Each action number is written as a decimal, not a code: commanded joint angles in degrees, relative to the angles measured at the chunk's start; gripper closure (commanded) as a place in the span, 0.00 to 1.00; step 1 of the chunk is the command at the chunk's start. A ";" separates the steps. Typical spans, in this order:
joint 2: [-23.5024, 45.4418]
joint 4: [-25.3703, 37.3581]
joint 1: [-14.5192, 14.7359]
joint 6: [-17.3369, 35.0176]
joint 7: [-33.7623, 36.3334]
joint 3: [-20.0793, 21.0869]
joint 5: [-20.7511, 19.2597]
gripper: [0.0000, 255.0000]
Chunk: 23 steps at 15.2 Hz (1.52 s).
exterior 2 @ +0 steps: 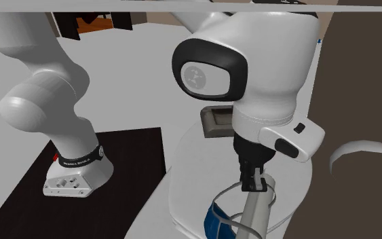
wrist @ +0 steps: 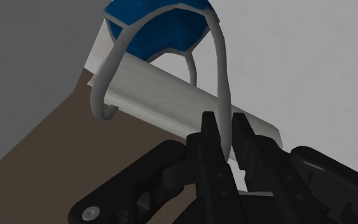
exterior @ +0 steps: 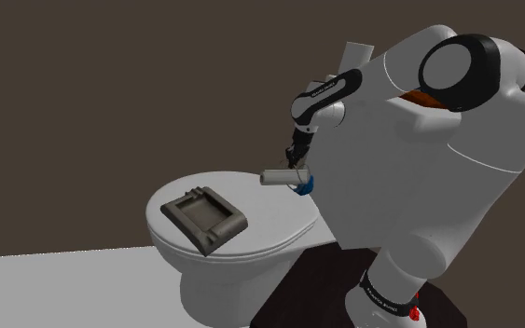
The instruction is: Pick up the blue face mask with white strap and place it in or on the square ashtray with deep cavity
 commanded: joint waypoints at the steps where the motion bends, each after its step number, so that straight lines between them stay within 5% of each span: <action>1: 0.01 -0.01 0.00 -0.01 0.00 0.00 0.00 1.00; 23: -7.19 8.08 -0.17 -14.61 3.63 0.80 -3.95 1.00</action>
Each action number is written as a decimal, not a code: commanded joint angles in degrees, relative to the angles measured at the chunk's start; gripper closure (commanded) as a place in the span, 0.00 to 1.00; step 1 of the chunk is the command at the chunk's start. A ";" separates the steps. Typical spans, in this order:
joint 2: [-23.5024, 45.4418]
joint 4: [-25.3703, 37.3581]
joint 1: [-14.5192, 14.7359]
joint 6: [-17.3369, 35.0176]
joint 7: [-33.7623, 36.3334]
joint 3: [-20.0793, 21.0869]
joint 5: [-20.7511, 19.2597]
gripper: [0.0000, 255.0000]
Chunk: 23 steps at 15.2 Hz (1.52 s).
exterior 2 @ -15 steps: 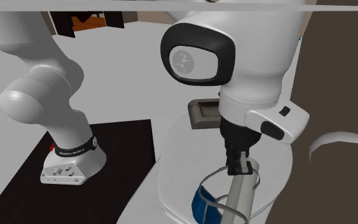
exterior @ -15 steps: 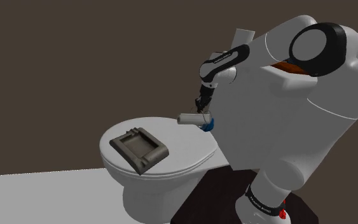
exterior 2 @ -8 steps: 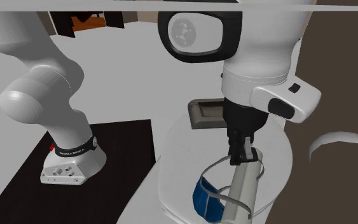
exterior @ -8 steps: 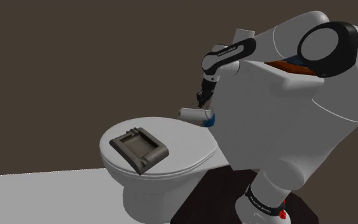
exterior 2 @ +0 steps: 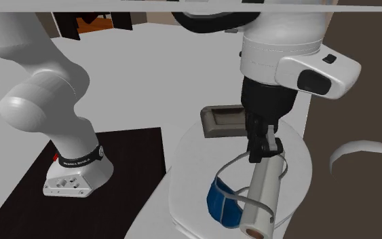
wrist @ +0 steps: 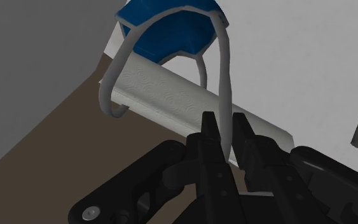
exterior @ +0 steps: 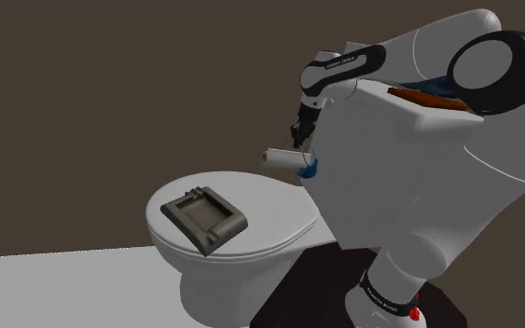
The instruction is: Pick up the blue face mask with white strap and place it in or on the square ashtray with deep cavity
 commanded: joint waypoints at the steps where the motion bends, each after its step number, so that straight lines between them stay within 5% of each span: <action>1: -0.32 1.21 0.04 -1.51 0.26 0.13 -0.14 1.00; 5: -1.01 2.99 0.05 -3.92 0.61 0.28 -0.42 1.00; 23: -0.53 8.40 10.37 -8.04 25.82 15.67 0.68 1.00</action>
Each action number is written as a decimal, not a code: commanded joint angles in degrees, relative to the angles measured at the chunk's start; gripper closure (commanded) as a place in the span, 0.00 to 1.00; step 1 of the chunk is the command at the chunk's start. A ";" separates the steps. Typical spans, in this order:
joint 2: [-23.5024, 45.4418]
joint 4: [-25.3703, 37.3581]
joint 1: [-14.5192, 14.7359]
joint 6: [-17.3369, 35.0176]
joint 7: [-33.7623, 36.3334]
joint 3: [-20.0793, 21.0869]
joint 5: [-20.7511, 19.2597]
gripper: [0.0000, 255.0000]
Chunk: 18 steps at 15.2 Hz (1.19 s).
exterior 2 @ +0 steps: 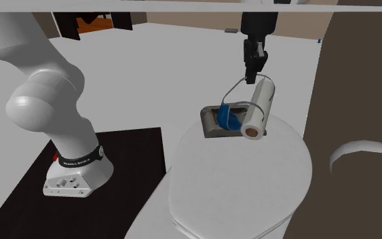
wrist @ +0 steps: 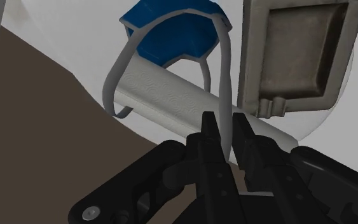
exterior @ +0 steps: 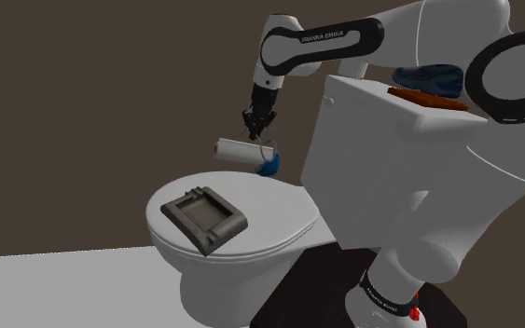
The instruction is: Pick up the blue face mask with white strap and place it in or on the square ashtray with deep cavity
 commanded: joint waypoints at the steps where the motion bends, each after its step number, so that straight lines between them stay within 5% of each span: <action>1: 1.26 1.65 1.18 -0.31 2.75 1.60 0.22 1.00; 15: 15.76 23.56 9.59 -7.25 20.79 10.92 -0.66 1.00; 18: 15.70 21.17 9.62 -4.92 20.75 10.89 -0.65 1.00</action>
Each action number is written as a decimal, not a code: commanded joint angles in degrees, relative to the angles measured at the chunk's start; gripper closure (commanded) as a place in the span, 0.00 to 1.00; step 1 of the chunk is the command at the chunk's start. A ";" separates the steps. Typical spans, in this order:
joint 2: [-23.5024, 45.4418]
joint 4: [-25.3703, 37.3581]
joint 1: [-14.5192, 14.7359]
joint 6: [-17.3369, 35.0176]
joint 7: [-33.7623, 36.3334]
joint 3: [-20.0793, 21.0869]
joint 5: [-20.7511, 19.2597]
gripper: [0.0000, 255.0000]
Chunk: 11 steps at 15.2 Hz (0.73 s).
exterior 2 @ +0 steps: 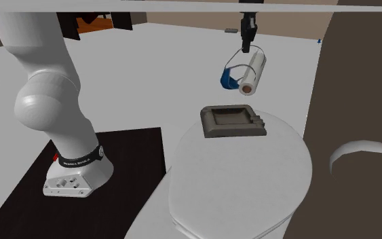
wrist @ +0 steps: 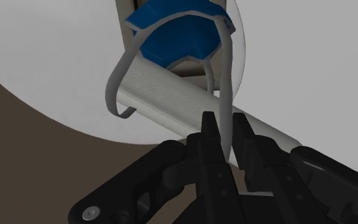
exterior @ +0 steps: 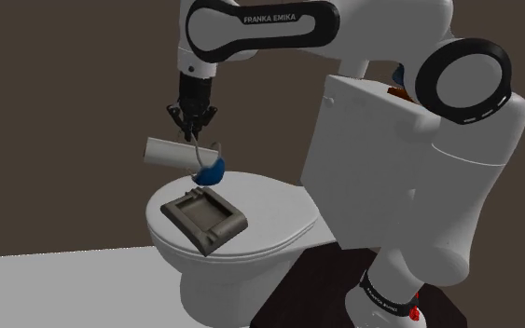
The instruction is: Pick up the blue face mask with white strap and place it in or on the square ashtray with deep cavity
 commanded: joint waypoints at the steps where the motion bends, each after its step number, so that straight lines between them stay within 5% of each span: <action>1: 0.35 -1.07 0.07 1.45 0.18 0.05 -0.03 1.00; 11: 1.10 -7.83 0.08 8.95 0.10 0.05 -0.04 1.00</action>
